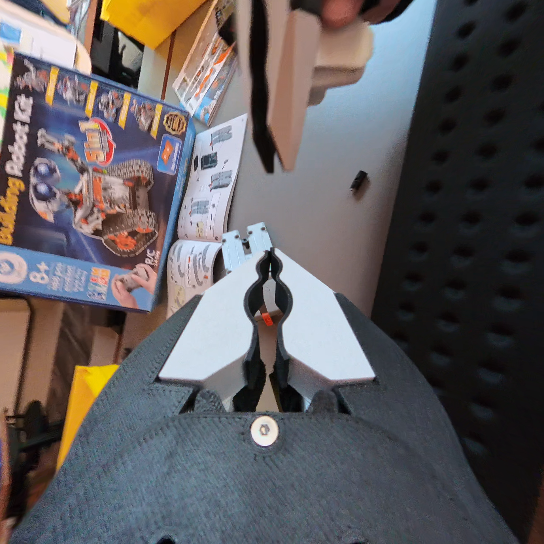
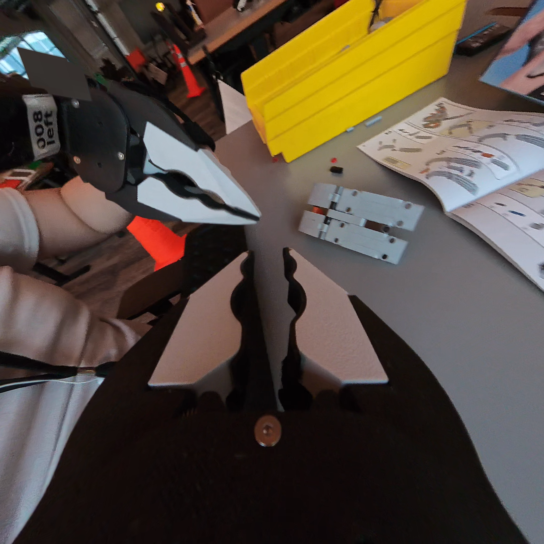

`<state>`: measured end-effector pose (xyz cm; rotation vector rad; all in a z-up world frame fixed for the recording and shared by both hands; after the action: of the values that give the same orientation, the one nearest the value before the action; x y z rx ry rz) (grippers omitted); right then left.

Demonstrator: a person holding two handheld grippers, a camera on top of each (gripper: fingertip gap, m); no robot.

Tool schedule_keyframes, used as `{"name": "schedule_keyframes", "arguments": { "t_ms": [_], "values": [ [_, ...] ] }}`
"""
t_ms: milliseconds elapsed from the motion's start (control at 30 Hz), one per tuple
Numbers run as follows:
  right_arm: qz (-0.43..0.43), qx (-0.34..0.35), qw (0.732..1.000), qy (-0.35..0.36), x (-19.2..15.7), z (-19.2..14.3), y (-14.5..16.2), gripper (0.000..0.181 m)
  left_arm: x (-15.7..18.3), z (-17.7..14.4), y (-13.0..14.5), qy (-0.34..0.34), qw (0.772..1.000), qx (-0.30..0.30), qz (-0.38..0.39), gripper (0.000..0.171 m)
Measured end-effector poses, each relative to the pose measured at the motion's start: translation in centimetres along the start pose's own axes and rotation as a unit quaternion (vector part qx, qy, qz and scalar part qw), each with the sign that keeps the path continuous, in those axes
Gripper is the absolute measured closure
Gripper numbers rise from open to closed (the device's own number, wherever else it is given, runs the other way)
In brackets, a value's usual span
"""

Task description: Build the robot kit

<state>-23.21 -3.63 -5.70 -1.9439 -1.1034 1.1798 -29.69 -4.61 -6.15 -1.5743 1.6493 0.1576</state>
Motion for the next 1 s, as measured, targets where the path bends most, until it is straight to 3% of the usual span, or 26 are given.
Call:
{"name": "schedule_keyframes", "arguments": {
  "t_ms": [133, 300, 433, 533, 600, 733, 800, 1000],
  "values": [
    [-0.006, 0.006, 0.999, 0.051, 2.4, -1.3, 1.5, 0.162, -2.8, -1.4, 2.7, -0.006, 0.99, 0.046, -0.133, 0.171],
    [-0.008, 0.044, 0.998, 0.054, 3.5, -2.0, 1.7, 0.163, -9.2, -10.0, 6.5, -0.087, 0.951, 0.12, -0.271, 0.171],
    [-0.013, 0.043, 0.997, 0.057, 3.7, -1.8, 1.5, 0.163, -11.2, -16.2, 9.4, -0.145, 0.93, 0.126, -0.313, 0.171],
    [-0.034, 0.034, 0.997, 0.064, 3.3, -1.6, 1.6, 0.163, -9.9, -18.7, 12.7, -0.162, 0.919, 0.082, -0.35, 0.171],
    [-0.044, 0.034, 0.996, 0.065, 2.9, -1.6, 1.8, 0.163, -7.0, -18.9, 16.6, -0.138, 0.906, 0.018, -0.4, 0.165],
    [-0.043, 0.041, 0.996, 0.06, 2.6, -1.6, 1.7, 0.163, -1.2, -16.7, 24.4, -0.11, 0.849, -0.052, -0.515, 0.153],
    [-0.042, 0.042, 0.997, 0.058, 2.6, -1.4, 1.4, 0.163, 0.5, -14.9, 26.3, -0.088, 0.833, -0.052, -0.544, 0.151],
    [-0.046, 0.045, 0.996, 0.061, 1.9, -1.3, 1.1, 0.164, 2.2, -11.1, 29.8, -0.049, 0.818, -0.058, -0.57, 0.148]
  ]
}}
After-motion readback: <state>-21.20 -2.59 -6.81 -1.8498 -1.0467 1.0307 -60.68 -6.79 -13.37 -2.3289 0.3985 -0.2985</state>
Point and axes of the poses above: each gripper's, where its closed fingertips meet, z out along the fingers, y out of its underside, x = y × z across the jaws, the point moved 2 cm from there along -z, back along the fingers, and after that the axes turned 6 degrees about -x, right-handed, at the moved point
